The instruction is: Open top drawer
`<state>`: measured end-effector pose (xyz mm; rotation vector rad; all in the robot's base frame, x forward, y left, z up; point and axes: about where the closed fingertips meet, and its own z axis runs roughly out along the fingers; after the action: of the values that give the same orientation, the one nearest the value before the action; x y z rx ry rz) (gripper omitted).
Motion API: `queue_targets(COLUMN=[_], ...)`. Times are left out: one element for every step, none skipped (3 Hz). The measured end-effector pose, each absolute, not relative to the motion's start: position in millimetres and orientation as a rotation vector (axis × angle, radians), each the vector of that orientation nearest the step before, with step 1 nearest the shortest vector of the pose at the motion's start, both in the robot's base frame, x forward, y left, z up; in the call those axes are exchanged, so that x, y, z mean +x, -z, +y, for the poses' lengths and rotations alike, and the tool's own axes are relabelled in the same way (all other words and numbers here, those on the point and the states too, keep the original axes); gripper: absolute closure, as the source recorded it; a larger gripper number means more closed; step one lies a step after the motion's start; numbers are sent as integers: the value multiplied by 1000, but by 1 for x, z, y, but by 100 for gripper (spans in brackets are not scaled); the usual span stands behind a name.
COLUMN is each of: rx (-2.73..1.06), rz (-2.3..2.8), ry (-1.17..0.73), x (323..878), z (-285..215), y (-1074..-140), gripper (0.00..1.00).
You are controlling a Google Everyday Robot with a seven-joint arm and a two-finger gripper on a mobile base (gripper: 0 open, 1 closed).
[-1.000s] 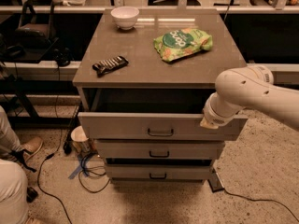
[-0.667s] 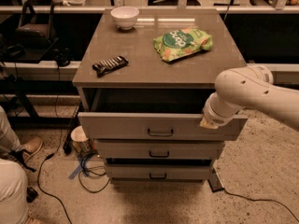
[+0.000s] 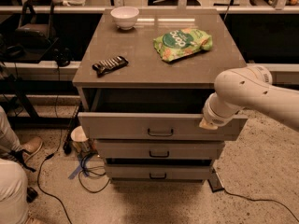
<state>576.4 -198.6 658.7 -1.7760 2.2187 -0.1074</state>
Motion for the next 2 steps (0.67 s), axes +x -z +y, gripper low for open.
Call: queue_targets(rx=[-1776, -1778], rz=[2219, 2219], ry=[107, 106], x=[576, 576], z=[-199, -198], y=[-659, -658], gripper=[13, 0])
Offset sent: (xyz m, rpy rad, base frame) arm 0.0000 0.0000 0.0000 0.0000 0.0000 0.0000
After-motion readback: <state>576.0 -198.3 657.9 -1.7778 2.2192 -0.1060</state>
